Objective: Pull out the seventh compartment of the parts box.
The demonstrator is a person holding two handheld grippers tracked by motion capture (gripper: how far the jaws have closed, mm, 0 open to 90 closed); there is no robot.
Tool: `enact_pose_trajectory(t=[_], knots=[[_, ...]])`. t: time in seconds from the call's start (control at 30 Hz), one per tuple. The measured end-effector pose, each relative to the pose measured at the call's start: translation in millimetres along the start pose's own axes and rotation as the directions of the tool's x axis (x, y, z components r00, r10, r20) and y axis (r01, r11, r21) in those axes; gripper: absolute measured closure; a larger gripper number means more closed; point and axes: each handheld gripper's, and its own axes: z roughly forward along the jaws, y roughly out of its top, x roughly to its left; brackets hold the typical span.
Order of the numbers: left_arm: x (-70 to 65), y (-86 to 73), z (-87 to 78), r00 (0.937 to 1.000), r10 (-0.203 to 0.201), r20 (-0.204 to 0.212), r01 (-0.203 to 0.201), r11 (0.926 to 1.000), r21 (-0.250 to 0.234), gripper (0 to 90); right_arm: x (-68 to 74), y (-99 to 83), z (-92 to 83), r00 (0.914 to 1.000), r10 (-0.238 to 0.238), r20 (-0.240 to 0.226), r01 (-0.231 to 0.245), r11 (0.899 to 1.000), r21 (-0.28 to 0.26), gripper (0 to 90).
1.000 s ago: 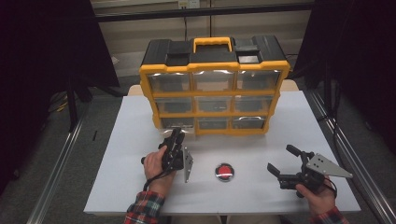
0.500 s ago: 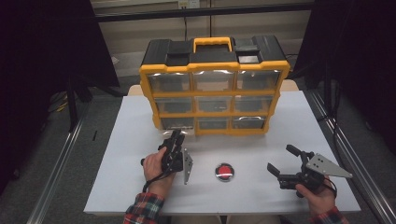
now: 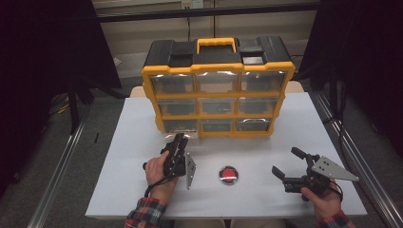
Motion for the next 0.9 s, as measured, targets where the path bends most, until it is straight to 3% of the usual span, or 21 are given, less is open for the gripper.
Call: enact_pose_trajectory(t=[0.13,0.47,0.53,0.63,0.7,0.73,0.83,0.9], knots=[[0.4,0.3,0.1,1.0000,0.006,-0.004,-0.006,0.9998,-0.021,69.9,0.3,0.0,0.0,1.0000,0.003,0.002,-0.003,1.000,0.001,1.3],[-0.7,0.1,-3.2,1.0000,-0.002,0.006,0.003,0.9999,-0.013,70.0,0.2,0.1,-0.2,1.0000,-0.001,-0.003,0.001,1.000,0.001,1.4],[0.6,0.4,-3.0,1.0000,0.006,0.006,-0.006,0.9995,-0.032,70.0,0.2,0.1,-0.3,1.0000,0.000,-0.003,0.000,1.000,0.001,1.4],[-0.6,0.1,-5.3,0.9999,-0.007,0.010,0.007,0.9999,-0.016,70.0,0.3,0.1,-0.2,1.0000,-0.001,-0.003,0.001,1.000,0.002,1.3],[0.4,0.5,-5.4,1.0000,0.003,0.005,-0.003,0.9995,-0.031,69.9,0.3,0.1,-0.2,1.0000,-0.001,-0.004,0.001,1.000,0.002,1.4],[-1.1,0.0,-6.3,0.9998,-0.016,0.013,0.017,0.9997,-0.020,69.9,0.3,0.1,-0.2,1.0000,-0.001,-0.004,0.001,1.000,0.002,1.4],[0.5,0.4,-7.6,0.9999,0.006,0.009,-0.006,0.9998,-0.021,69.9,0.2,0.1,-0.3,1.0000,-0.003,-0.005,0.003,1.000,0.003,1.4],[0.0,-0.1,-8.2,0.9998,-0.005,0.020,0.006,0.9997,-0.022,69.9,0.3,0.1,-0.2,1.0000,-0.002,-0.004,0.002,1.000,0.003,1.4]])
